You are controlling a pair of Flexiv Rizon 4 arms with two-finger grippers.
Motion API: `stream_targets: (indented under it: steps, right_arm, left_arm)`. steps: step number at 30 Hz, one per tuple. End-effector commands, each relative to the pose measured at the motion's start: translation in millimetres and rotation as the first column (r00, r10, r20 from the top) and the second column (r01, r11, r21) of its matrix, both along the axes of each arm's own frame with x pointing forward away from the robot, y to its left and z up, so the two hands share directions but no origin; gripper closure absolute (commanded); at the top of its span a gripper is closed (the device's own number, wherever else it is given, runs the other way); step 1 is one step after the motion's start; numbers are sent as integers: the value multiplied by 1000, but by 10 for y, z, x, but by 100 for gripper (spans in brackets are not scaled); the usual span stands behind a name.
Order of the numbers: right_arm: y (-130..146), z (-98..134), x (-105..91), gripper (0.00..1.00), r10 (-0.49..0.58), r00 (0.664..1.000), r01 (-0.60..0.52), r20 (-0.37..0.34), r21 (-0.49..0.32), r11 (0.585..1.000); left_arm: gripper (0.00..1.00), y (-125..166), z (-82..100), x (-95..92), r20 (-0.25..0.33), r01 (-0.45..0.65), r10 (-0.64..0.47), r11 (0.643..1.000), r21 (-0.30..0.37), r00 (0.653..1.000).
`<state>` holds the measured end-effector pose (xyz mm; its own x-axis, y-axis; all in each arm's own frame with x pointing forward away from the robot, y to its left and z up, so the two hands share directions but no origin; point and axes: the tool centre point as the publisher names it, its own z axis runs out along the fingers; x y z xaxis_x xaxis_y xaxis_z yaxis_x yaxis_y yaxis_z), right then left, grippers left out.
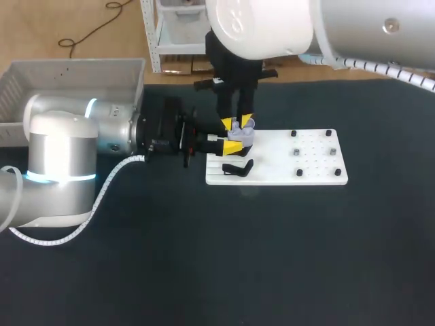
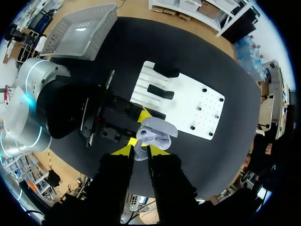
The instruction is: Pick up each earbud case from the left stands, insert the matching earbuds, close the lid, and place the case in the box.
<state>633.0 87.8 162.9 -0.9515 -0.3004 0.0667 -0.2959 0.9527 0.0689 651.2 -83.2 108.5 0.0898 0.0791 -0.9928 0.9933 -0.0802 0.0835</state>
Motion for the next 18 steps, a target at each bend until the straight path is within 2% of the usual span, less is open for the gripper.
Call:
stream_targets:
  steps: [1, 18]
  right_arm:
    - [-28, -9, -45, 100, -4, 1000, 4, 21, 7, 1000]
    - [-39, -47, 18, 100, -8, 1000, 8, 16, 21, 1000]
  left_arm:
    - [100, -5, -3, -8, 2, -4, 4, 1000, 0, 1000]
    - [100, -5, -3, -8, 2, -4, 4, 1000, 0, 1000]
